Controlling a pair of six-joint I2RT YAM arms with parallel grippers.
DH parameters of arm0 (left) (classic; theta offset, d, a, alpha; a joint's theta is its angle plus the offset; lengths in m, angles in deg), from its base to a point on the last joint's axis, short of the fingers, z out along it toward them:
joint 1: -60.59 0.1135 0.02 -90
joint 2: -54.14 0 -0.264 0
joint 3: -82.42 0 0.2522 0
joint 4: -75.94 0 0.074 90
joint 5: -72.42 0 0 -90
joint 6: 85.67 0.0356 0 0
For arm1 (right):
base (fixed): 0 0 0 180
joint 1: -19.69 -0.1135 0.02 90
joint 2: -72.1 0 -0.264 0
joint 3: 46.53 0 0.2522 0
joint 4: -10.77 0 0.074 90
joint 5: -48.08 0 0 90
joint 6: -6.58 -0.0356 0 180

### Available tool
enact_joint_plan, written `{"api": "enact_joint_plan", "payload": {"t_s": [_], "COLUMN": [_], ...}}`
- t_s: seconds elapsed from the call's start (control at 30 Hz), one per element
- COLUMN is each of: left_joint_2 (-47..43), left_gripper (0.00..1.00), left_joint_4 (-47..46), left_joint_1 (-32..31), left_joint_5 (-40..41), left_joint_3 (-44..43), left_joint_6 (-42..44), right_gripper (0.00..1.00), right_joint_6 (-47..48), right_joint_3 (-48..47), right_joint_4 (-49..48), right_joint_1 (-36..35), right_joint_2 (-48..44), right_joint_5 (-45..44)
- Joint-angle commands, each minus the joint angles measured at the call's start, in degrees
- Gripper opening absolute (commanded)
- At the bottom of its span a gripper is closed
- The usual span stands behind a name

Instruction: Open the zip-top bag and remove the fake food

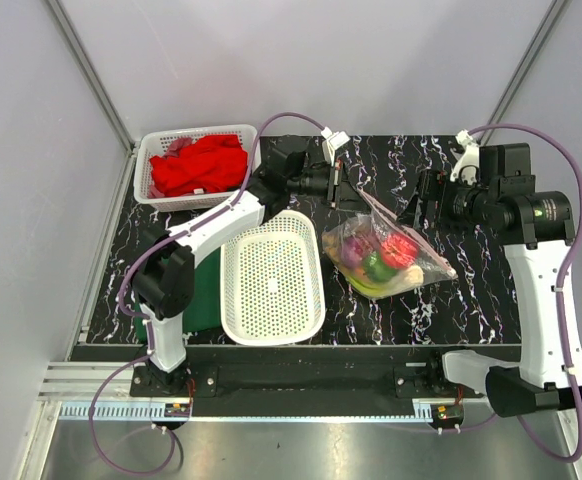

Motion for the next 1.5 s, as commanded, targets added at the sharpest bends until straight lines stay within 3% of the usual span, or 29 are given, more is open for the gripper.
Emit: {"api": "enact_joint_plan", "payload": {"t_s": [0.0,0.13,0.3,0.5,0.63,0.67,0.7,0.77,0.9,0.97,1.13,1.27,1.3,1.37,1.47], "left_joint_2": [-3.0,-3.0,-2.3,-2.2,-1.8,-1.7,-1.5,-1.6,-8.0,-11.9,-16.1,-14.5,-13.2,-11.7,-7.9], "left_gripper": [0.00,0.00,0.00,0.00,0.00,0.00,0.00,0.24,0.78,0.90,0.90,0.74,0.64,0.53,0.51], "left_joint_4": [0.4,2.0,2.8,3.7,5.4,7.7,15.9,20.2,25.2,27.7,35.1,35.6,36.1,36.8,42.4], "left_joint_1": [0.2,0.2,0.2,0.2,0.1,-0.1,-0.1,-0.2,-1.9,-3.0,-6.2,-10.7,-11.4,-12.7,-14.2], "left_joint_5": [-3.3,-3.5,-4.2,-4.3,-3.8,-0.9,1.9,7.6,19.2,26.1,33.5,32.7,33.4,35.2,41.7], "left_joint_3": [-1.3,-1.7,-3.1,-3.8,-6.0,-7.4,-9.5,-12.4,-10.8,-10.3,-9.8,-11.0,-11.6,-14.0,-21.0], "left_joint_6": [2.5,3.4,3.3,3.6,3.8,5.8,6.8,7.1,8.1,8.0,6.7,1.2,0.5,-1.8,-0.5], "right_gripper": [0.80,0.63,0.62,0.51,0.34,0.28,0.18,0.00,0.00,0.00,0.00,0.00,0.00,0.00,0.00], "right_joint_6": [2.9,3.3,3.4,5.4,5.6,5.5,4.9,3.7,-1.5,-3.6,-8.6,-9.7,-10.0,-10.4,-11.0], "right_joint_3": [0.9,6.1,11.5,13.0,13.5,13.5,13.5,13.5,13.5,13.3,10.8,11.3,11.5,12.3,13.2], "right_joint_4": [-4.3,-6.7,-10.5,-11.4,-11.0,-11.0,-11.0,-10.9,-10.8,-11.0,-10.8,-11.6,-12.1,-12.3,-12.8], "right_joint_1": [-0.1,0.0,-0.1,-0.1,-0.1,-0.1,0.0,-0.1,-0.1,0.0,0.0,0.0,-0.1,-0.1,-0.1], "right_joint_2": [0.0,-0.2,-2.5,-2.2,-2.4,-2.6,-3.0,-3.4,-3.8,-4.2,-5.7,-6.6,-7.0,-7.5,-8.2], "right_joint_5": [-1.5,1.5,2.0,-1.5,-2.1,-1.6,-0.6,0.5,3.0,3.0,2.6,4.7,5.2,5.7,6.1]}}
